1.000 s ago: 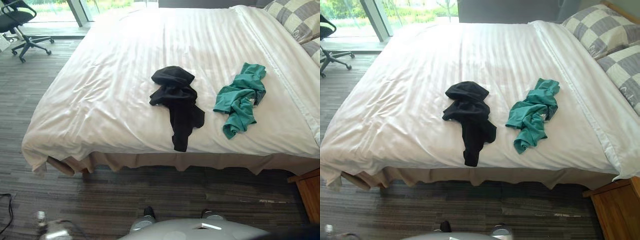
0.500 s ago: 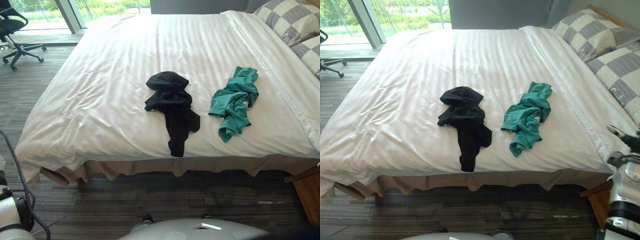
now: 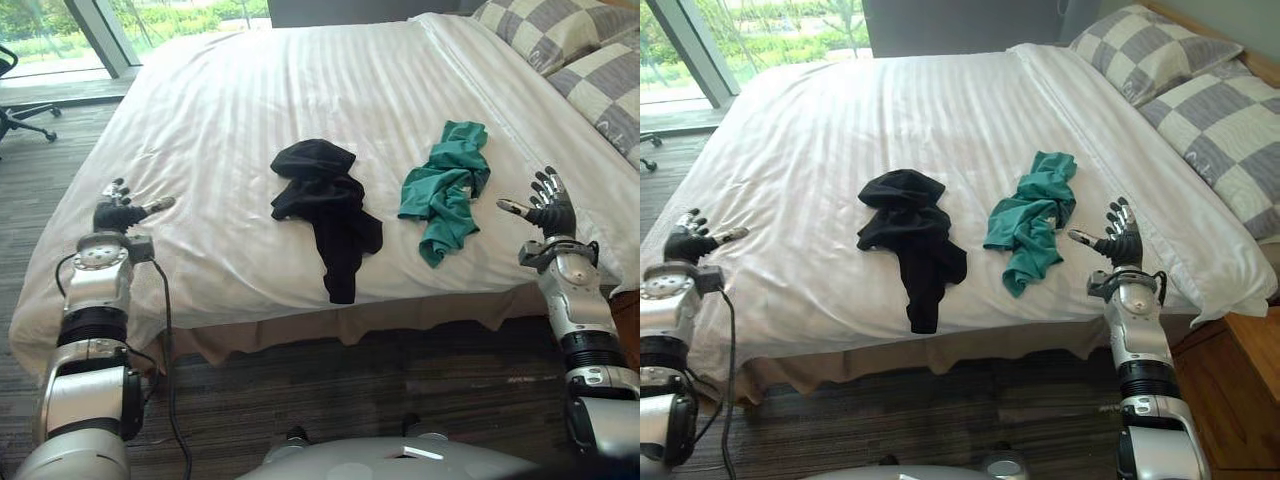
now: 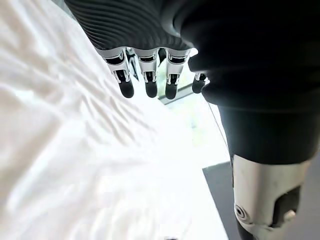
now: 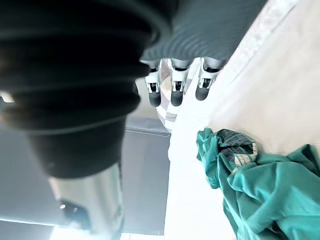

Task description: Tidy the bed and pick cloth on bed and put in laundry

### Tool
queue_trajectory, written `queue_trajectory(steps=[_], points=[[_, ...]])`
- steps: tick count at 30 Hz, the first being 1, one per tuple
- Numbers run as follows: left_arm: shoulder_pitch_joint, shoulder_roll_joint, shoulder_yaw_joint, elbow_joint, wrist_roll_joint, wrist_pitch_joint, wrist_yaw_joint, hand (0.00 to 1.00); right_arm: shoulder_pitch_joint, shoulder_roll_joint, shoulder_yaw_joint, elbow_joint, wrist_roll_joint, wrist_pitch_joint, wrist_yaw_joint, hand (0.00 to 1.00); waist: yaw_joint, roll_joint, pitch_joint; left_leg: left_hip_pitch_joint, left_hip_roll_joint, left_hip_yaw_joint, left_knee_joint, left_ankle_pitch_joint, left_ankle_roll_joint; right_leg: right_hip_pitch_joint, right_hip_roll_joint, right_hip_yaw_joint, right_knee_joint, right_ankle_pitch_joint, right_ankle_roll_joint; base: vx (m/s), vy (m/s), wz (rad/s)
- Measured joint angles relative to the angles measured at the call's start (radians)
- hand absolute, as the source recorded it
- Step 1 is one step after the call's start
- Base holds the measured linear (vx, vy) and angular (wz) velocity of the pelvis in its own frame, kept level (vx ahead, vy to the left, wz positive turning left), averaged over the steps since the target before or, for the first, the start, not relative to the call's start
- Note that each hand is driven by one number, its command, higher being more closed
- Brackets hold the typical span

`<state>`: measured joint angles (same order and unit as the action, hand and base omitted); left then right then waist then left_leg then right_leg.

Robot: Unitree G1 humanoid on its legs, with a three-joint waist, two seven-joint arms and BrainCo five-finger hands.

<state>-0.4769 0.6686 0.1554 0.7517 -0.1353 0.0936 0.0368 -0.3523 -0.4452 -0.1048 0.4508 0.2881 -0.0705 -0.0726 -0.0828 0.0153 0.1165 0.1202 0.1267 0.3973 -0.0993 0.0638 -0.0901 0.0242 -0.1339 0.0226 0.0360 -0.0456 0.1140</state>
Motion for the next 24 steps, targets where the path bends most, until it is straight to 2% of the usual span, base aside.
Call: queue_trajectory(steps=[3, 7, 8, 11, 15, 17, 18, 19, 20, 23, 24], points=[[-0.024, -0.004, -0.044, 0.0, 0.047, -0.005, 0.02, 0.0, 0.009, 0.024, 0.015, -0.005, 0.0, 0.0, 0.0, 0.0, -0.009, 0.001, 0.015, -0.01, 0.002, 0.027, -0.004, 0.001, 0.0, -0.026, 0.005, 0.028, -0.003, 0.011, 0.0, -0.06, -0.016, -0.32], [-0.106, -0.032, -0.135, -0.007, 0.156, -0.04, 0.093, 0.0, 0.058, 0.052, 0.034, -0.044, 0.001, 0.0, 0.0, 0.0, -0.025, -0.001, 0.028, -0.036, 0.003, 0.063, 0.001, 0.009, 0.002, -0.07, 0.012, 0.064, -0.012, 0.039, 0.0, 0.0, -0.009, -0.23], [-0.113, -0.035, -0.158, -0.022, 0.157, -0.041, 0.111, 0.0, 0.067, 0.053, 0.045, -0.052, 0.001, 0.0, 0.001, 0.0, -0.037, 0.001, 0.029, -0.036, 0.004, 0.071, 0.001, 0.009, 0.001, -0.07, 0.014, 0.075, -0.023, 0.047, -0.004, 0.02, -0.007, -0.28], [-0.145, -0.065, -0.171, -0.032, 0.155, -0.062, 0.167, 0.0, 0.126, 0.053, 0.048, -0.115, 0.0, -0.005, 0.008, 0.0, -0.048, 0.006, 0.032, -0.029, 0.011, 0.096, 0.001, 0.01, 0.0, -0.074, 0.023, 0.101, -0.035, 0.059, -0.009, 0.02, -0.019, -0.27], [-0.154, -0.083, -0.22, -0.071, 0.161, -0.056, 0.199, 0.0, 0.194, 0.053, 0.058, -0.163, -0.004, -0.027, 0.024, 0.0, -0.07, 0.015, 0.046, -0.018, 0.016, 0.128, 0.001, 0.01, -0.001, -0.098, 0.035, 0.125, -0.004, 0.06, -0.014, -0.03, -0.038, -0.31], [-0.201, -0.106, -0.254, -0.071, 0.184, -0.025, 0.212, 0.0, 0.213, 0.061, 0.058, -0.2, -0.008, -0.04, 0.031, 0.0, -0.083, 0.012, 0.085, -0.019, 0.014, 0.142, 0.02, 0.001, -0.005, -0.158, 0.039, 0.132, 0.1, 0.037, -0.021, -0.1, -0.028, -0.29], [-0.216, -0.108, -0.269, -0.074, 0.192, -0.014, 0.214, 0.0, 0.21, 0.071, 0.058, -0.202, -0.008, -0.045, 0.033, 0.0, -0.087, 0.002, 0.101, -0.022, 0.012, 0.141, 0.038, -0.012, -0.005, -0.17, 0.035, 0.132, 0.131, 0.022, -0.019, -0.14, -0.026, -0.18], [-0.221, -0.117, -0.279, -0.087, 0.197, 0.01, 0.222, 0.0, 0.211, 0.101, 0.059, -0.206, -0.009, -0.052, 0.041, 0.0, -0.094, -0.025, 0.123, -0.035, 0.011, 0.144, 0.089, -0.04, -0.004, -0.19, 0.025, 0.139, 0.174, -0.002, -0.008, -0.13, -0.029, -0.18], [-0.218, -0.126, -0.279, -0.088, 0.199, 0.02, 0.23, 0.0, 0.214, 0.113, 0.059, -0.21, -0.009, -0.054, 0.045, 0.0, -0.098, -0.03, 0.133, -0.04, 0.016, 0.146, 0.113, -0.053, -0.005, -0.19, 0.025, 0.142, 0.178, -0.002, -0.008, -0.15, -0.044, -0.22], [-0.209, -0.163, -0.279, -0.075, 0.204, 0.081, 0.236, 0.0, 0.232, 0.112, 0.059, -0.276, -0.021, -0.055, 0.082, 0.0, -0.106, -0.012, 0.165, -0.074, 0.044, 0.155, 0.173, -0.09, -0.015, -0.196, 0.028, 0.148, 0.145, 0.014, -0.019, -0.15, -0.061, -0.17], [-0.211, -0.158, -0.278, -0.058, 0.204, 0.098, 0.236, 0.0, 0.23, 0.107, 0.057, -0.312, -0.033, -0.056, 0.1, 0.0, -0.109, 0.004, 0.175, -0.103, 0.052, 0.166, 0.177, -0.091, -0.014, -0.218, 0.031, 0.145, 0.121, 0.03, -0.03, -0.1, -0.055, -0.21]])
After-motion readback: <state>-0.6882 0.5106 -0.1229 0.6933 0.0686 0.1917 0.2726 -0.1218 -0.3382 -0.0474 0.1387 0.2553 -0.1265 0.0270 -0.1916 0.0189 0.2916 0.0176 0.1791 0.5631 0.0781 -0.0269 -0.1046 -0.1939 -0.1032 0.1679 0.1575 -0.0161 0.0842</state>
